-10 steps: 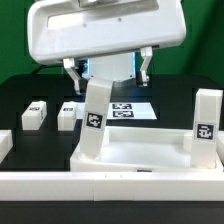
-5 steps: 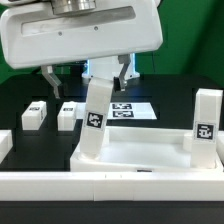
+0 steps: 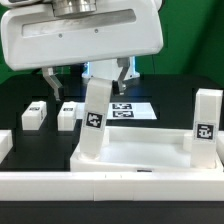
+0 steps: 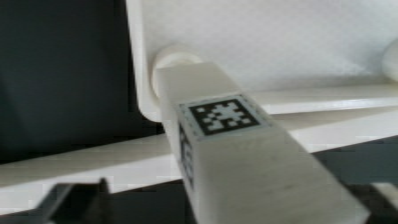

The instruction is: Assemble desk

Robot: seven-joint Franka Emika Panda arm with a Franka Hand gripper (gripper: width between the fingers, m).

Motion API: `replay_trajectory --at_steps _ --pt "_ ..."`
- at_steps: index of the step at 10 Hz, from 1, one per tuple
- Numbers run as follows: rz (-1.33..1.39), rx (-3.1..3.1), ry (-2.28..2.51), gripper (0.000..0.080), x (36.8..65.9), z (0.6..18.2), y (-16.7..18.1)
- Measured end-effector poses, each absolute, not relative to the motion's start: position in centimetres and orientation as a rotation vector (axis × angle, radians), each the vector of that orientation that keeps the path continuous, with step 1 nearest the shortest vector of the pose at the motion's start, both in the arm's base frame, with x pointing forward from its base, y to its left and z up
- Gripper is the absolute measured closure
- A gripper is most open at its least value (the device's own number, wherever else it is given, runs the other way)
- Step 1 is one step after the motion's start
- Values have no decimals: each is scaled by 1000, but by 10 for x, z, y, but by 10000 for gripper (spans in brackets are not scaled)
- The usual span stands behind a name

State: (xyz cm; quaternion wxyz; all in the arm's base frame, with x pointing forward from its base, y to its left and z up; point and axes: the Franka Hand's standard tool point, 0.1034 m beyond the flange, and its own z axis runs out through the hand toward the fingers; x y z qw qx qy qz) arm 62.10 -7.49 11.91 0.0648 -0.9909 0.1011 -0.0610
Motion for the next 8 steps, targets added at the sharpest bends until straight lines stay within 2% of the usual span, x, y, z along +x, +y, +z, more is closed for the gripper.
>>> replay_trajectory --at_steps 2,5,8 --pt "-168 -2949 535 514 621 119 -75" --pt "-149 -2873 817 511 621 118 -74" --pt "-153 -2567 1435 511 624 114 -68"
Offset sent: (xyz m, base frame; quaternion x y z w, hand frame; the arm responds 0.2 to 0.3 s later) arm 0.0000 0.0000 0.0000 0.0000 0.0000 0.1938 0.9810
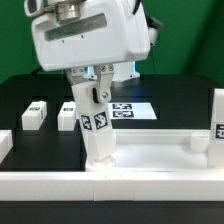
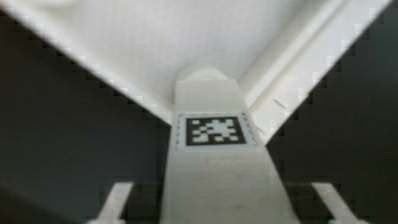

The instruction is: Assemble desk

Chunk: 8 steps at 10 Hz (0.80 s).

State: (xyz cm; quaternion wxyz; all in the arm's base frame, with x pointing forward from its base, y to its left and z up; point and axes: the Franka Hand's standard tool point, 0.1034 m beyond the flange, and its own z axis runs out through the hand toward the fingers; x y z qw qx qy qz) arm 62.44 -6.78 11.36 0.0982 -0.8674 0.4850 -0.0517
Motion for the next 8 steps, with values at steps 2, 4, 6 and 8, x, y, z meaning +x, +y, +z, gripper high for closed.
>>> replay_trajectory --at_steps 2,4,6,8 --pt "-103 -2299 1797 508 627 113 -63" --pt "-13 -2004 2117 505 633 114 -53" --pt "21 -1928 2191 505 635 114 -43" --pt "16 -1987 2138 461 635 113 -40"
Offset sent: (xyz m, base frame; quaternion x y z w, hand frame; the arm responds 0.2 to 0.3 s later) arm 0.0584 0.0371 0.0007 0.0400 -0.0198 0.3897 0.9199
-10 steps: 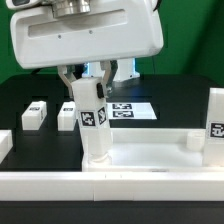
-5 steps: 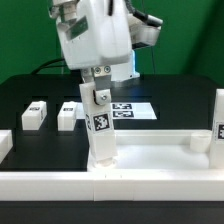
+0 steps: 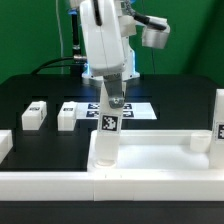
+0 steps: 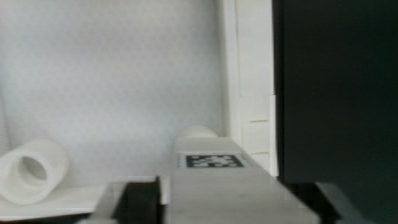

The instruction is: Assemble desk

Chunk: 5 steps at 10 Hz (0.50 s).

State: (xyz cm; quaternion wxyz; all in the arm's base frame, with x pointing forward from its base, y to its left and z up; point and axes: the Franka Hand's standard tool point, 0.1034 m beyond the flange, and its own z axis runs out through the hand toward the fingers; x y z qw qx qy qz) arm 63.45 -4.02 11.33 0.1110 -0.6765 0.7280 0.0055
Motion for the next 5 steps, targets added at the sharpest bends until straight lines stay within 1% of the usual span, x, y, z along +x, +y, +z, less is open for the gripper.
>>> replay_trajectory --at_steps 1,2,3,4,5 --pt "13 -2008 2120 258 634 113 -40" --pt "-20 -2244 1883 258 628 110 -43" --pt "-33 -2426 1651 172 623 109 -46" --pt "-26 -2543 1467 172 621 108 -46" --pt "-36 -2588 1389 154 621 108 -45"
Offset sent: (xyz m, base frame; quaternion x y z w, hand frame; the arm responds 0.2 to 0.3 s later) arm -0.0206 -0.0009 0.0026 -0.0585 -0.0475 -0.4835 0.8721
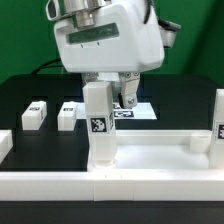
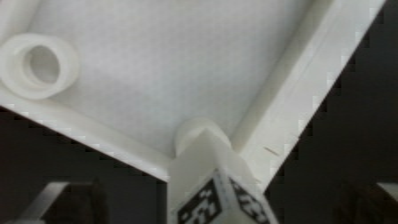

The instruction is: Assemble desk

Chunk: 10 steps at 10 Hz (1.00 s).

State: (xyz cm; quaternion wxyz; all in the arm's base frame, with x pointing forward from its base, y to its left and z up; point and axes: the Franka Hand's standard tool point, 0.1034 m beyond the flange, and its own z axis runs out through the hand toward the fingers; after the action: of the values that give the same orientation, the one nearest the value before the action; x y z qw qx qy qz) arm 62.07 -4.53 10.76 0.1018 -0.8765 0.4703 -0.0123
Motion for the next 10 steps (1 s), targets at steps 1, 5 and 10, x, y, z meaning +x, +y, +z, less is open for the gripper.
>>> replay_trajectory --at_steps 1,5,10 --pt "-46 -2636 1299 151 620 107 -45" --pt "-111 -2850 757 150 622 113 -71" --pt "-108 -2836 793 348 622 112 -73"
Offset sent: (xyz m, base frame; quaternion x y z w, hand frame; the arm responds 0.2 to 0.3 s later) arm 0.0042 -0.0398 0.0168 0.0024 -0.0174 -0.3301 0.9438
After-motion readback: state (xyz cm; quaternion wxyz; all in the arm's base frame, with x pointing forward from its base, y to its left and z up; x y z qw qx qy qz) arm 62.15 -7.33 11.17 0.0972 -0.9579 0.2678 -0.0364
